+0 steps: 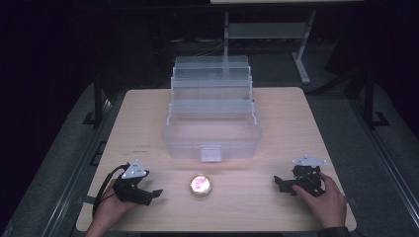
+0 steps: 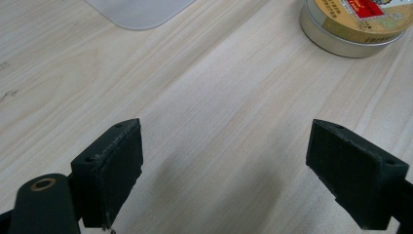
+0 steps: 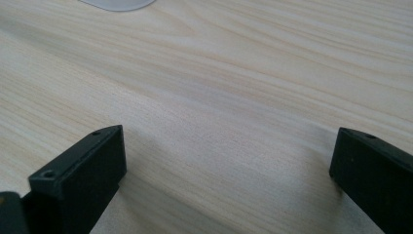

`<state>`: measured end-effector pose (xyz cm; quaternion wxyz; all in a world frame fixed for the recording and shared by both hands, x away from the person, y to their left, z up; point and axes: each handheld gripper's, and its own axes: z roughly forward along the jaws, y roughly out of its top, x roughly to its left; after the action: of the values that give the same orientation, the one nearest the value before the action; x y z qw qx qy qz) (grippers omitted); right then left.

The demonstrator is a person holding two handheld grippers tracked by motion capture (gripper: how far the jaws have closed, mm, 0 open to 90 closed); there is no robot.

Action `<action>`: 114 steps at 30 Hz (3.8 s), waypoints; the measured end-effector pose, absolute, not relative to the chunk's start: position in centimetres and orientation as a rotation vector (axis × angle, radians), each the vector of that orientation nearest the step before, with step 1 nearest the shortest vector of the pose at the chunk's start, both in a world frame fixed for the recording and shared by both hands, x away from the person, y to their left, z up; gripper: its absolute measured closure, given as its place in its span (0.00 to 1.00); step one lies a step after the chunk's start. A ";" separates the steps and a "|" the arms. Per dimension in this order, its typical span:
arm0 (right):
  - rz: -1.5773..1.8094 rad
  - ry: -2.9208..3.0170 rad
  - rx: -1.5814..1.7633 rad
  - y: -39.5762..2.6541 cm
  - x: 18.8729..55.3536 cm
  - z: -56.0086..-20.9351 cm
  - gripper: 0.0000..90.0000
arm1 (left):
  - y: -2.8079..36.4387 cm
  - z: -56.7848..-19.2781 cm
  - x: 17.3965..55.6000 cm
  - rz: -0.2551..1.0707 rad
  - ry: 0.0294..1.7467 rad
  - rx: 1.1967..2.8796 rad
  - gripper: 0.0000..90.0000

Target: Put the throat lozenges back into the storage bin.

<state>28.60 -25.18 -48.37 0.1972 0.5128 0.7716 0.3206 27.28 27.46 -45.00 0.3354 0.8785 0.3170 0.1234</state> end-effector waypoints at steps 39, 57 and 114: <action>0.898 2.160 1.436 -25.2 28.6 -48.4 0.00 | 23.8 -42.9 27.7 0.268 0.709 2.340 0.15; 0.898 2.160 1.436 -25.2 28.6 -48.4 0.00 | 22.1 -42.5 28.0 0.242 0.667 2.347 0.15; 0.898 2.160 1.436 -25.2 28.6 -48.4 0.00 | 15.6 -42.1 29.4 0.188 0.517 2.424 0.15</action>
<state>28.60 -25.18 -48.37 0.1970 0.5127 0.7716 0.3207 29.37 15.57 -42.06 0.3219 0.9233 0.1970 0.0716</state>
